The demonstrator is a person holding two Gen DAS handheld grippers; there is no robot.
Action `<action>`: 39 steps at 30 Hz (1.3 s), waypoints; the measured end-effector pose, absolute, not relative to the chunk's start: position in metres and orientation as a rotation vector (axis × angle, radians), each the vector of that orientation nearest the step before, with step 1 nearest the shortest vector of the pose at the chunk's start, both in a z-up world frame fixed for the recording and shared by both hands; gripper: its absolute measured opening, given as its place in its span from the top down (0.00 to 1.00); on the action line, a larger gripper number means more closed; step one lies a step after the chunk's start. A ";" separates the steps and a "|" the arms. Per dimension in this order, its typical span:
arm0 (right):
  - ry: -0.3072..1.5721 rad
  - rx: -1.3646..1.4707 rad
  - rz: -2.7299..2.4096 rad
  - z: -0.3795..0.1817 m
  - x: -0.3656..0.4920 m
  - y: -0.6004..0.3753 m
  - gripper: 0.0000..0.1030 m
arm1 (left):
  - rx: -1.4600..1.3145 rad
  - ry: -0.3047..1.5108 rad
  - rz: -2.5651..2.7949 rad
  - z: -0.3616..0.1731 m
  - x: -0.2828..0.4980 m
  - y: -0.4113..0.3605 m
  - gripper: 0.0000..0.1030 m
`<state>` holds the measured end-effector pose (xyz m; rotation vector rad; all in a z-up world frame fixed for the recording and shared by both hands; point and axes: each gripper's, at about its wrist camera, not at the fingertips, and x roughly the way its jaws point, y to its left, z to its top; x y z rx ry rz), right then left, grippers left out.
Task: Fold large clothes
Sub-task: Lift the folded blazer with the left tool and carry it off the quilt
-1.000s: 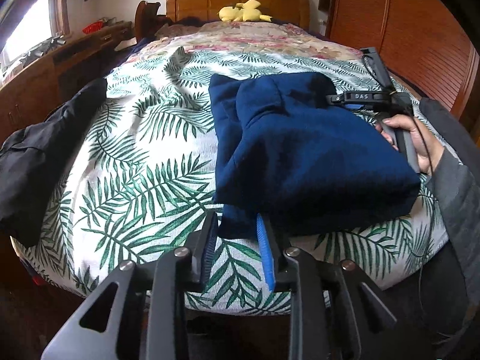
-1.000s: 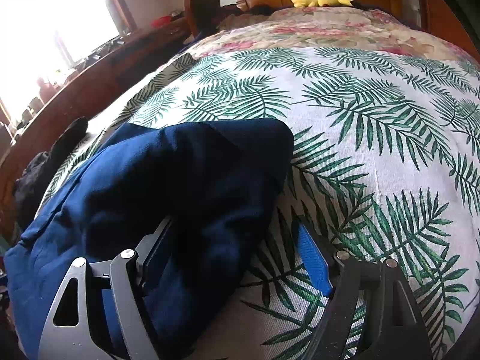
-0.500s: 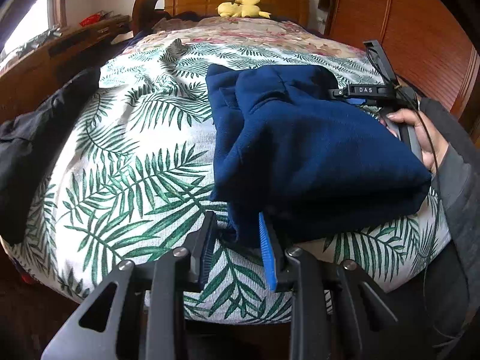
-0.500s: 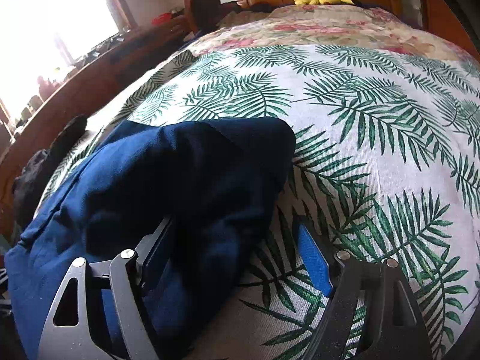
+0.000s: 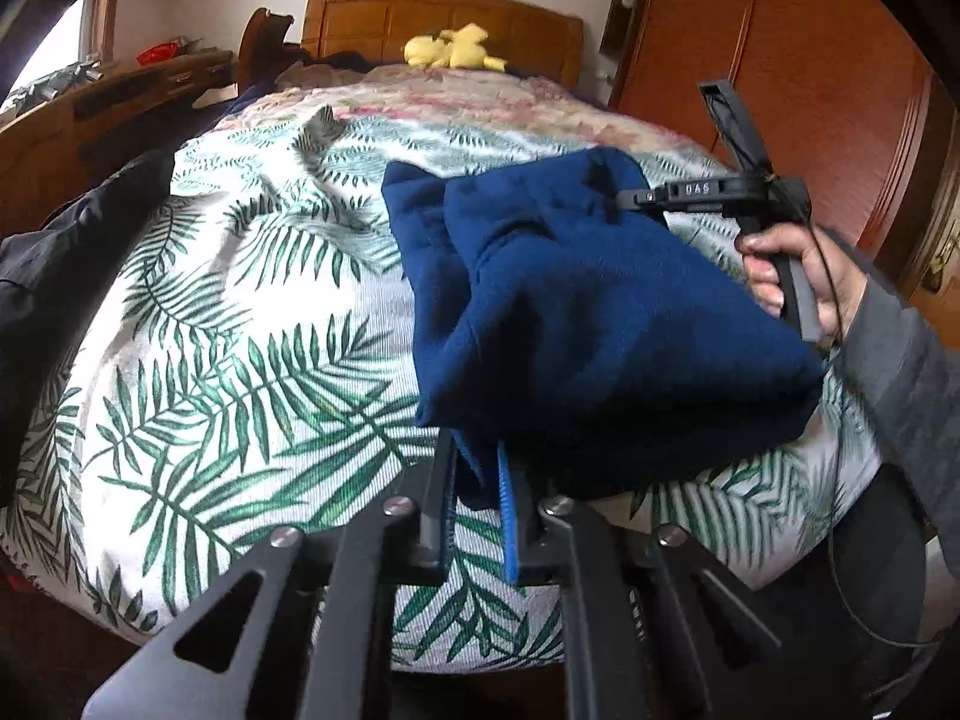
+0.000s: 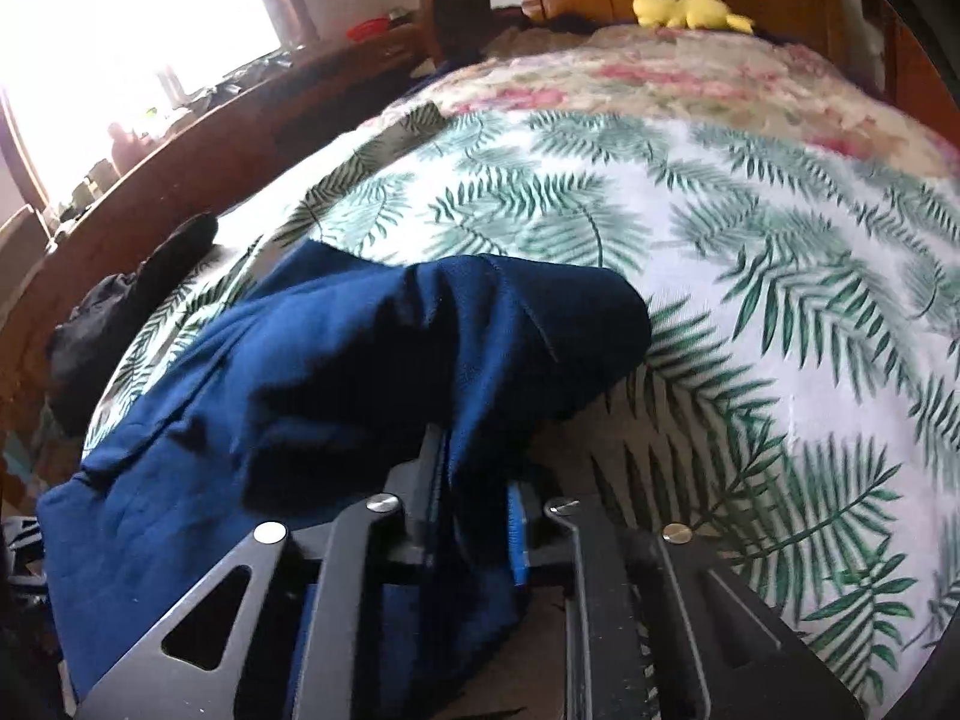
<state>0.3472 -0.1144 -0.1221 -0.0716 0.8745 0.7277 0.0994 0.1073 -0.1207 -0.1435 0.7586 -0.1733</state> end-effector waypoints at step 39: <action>0.410 -0.387 0.881 0.044 0.263 0.269 0.99 | -0.011 0.482 0.378 0.003 0.050 0.436 0.94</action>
